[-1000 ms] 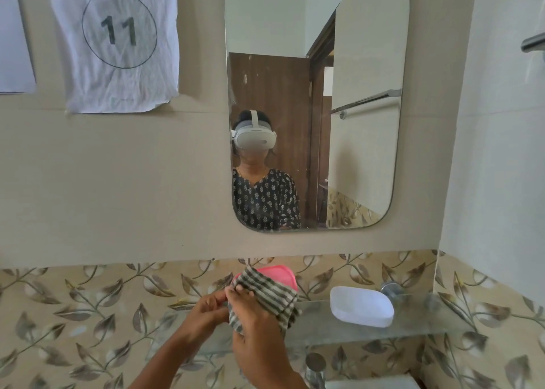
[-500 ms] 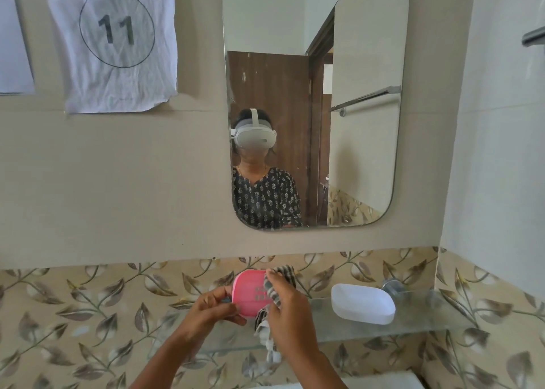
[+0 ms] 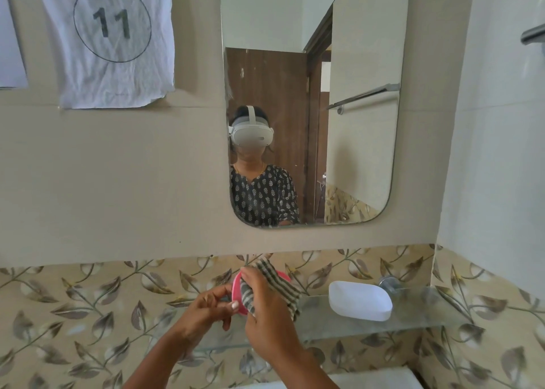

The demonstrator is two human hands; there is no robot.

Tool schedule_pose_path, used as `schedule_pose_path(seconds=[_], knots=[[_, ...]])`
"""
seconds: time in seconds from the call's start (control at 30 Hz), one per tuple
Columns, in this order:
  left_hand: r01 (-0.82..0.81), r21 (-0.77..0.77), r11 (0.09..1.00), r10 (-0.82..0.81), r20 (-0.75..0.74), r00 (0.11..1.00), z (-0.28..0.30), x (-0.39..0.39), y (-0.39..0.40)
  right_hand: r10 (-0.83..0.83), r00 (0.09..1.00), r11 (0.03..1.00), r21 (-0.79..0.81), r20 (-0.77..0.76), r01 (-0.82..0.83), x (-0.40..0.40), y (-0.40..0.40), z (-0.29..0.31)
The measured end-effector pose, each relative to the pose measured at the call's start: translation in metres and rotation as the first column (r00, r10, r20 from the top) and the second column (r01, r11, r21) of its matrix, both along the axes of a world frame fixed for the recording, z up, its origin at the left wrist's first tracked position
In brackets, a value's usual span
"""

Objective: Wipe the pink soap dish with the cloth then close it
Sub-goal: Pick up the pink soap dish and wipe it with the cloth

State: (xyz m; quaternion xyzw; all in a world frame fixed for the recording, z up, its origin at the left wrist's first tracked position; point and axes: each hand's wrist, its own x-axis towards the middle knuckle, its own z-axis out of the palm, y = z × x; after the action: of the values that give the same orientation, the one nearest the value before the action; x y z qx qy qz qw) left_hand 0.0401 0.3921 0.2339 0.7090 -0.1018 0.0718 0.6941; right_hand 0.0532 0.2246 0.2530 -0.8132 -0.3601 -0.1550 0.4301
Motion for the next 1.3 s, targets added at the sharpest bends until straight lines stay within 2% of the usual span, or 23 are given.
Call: schedule_pose_path(seconds=[0.27,0.47,0.53,0.63,0.8,0.93,1.1,1.3], knots=[[0.053,0.004,0.999,-0.053,-0.02,0.998,-0.001,0.0,0.001,0.151,0.987,0.988,-0.014,-0.058,-0.152,0.0,-0.014,0.001],[0.025,-0.037,0.999,-0.025,-0.008,1.0,-0.004,0.002,0.004,0.258,0.959,0.964,-0.036,-0.119,-0.264,0.001,-0.026,0.003],[0.024,-0.022,0.999,-0.025,-0.008,1.0,-0.004,0.002,0.003,0.243,0.964,0.97,0.019,-0.109,-0.242,0.002,-0.028,0.004],[0.023,-0.002,1.0,-0.023,-0.015,1.0,-0.004,0.003,0.003,0.123,0.992,0.989,0.079,-0.012,-0.122,0.005,-0.024,0.002],[0.029,-0.015,0.999,-0.029,-0.005,1.0,-0.006,0.006,0.005,-0.031,0.987,0.998,-0.056,0.158,0.041,0.008,-0.013,-0.006],[0.045,-0.019,0.999,-0.045,-0.001,0.999,-0.006,0.006,0.005,-0.014,0.976,0.988,-0.146,0.219,0.047,0.011,-0.012,-0.003],[0.027,-0.03,0.999,-0.026,0.042,0.999,-0.004,0.002,0.003,0.097,0.963,0.976,-0.211,0.251,-0.043,0.012,-0.016,0.006],[0.017,0.003,1.0,-0.017,0.046,0.999,-0.002,-0.002,0.001,0.068,0.96,0.983,-0.184,0.272,-0.017,0.007,-0.014,0.001]])
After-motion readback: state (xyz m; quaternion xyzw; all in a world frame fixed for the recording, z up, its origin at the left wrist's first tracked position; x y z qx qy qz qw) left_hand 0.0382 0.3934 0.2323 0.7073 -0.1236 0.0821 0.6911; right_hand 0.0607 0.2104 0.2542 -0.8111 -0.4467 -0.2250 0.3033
